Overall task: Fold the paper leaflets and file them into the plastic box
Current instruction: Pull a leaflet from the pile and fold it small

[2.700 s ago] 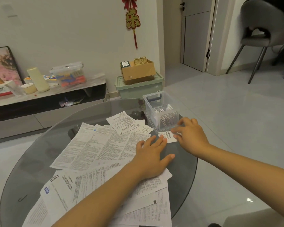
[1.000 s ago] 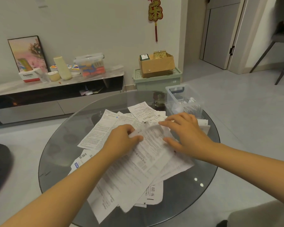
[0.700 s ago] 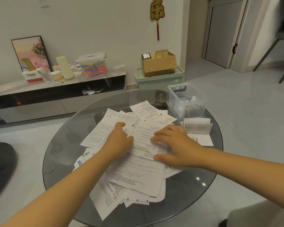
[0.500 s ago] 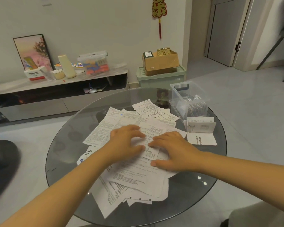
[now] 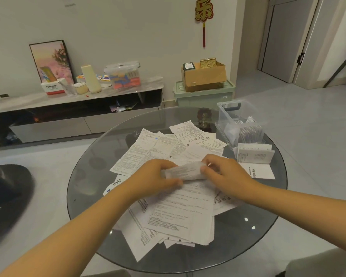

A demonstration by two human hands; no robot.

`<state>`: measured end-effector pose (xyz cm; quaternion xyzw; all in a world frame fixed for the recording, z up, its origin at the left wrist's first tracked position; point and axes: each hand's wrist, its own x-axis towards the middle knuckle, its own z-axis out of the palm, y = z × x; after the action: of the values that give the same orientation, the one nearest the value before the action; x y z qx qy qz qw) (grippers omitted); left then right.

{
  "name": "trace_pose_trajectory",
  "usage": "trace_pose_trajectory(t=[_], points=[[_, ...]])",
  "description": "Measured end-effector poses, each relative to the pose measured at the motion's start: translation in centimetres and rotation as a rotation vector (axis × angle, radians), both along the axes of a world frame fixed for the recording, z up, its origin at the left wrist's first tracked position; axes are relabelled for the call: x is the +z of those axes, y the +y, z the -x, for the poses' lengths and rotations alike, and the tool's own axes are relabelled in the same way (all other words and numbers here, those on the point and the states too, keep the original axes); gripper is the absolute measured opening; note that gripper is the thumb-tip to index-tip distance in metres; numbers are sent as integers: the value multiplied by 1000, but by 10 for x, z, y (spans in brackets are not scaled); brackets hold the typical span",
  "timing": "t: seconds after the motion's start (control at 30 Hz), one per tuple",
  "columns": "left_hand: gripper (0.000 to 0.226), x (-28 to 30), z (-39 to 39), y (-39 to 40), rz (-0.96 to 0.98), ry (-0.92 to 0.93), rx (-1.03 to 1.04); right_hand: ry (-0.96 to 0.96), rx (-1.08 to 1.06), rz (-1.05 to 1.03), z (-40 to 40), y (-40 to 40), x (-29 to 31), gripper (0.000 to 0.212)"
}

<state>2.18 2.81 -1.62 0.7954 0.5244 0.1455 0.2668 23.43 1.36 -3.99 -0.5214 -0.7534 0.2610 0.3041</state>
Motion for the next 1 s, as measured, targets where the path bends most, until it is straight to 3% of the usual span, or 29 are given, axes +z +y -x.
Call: trace_pose_trajectory(t=[0.17,0.27,0.47,0.6,0.67,0.73,0.8,0.9,1.0], points=[[9,-2,-7,1,45,-141,99,65,-64,79,3,4,-4,5],[19,-7,-13,0,5,-81,147,5,-65,68,4,4,-6,28],[73,-12,-23,1,-16,49,130,-100,-58,75,7,5,-10,63],[85,-13,-20,7,3,44,122,-157,-73,-1,6,8,-13,79],[89,-13,-19,8,14,62,109,-200,-70,-35,4,8,-14,72],[94,-14,-18,10,-5,103,109,-278,-34,-124,2,8,-15,52],[92,-13,-18,11,-65,141,108,-400,43,-230,2,7,-15,35],[64,-11,-19,10,-225,240,-2,-467,127,-237,5,5,-17,34],[47,-12,-19,6,-231,335,-132,-439,158,-192,3,7,-14,36]])
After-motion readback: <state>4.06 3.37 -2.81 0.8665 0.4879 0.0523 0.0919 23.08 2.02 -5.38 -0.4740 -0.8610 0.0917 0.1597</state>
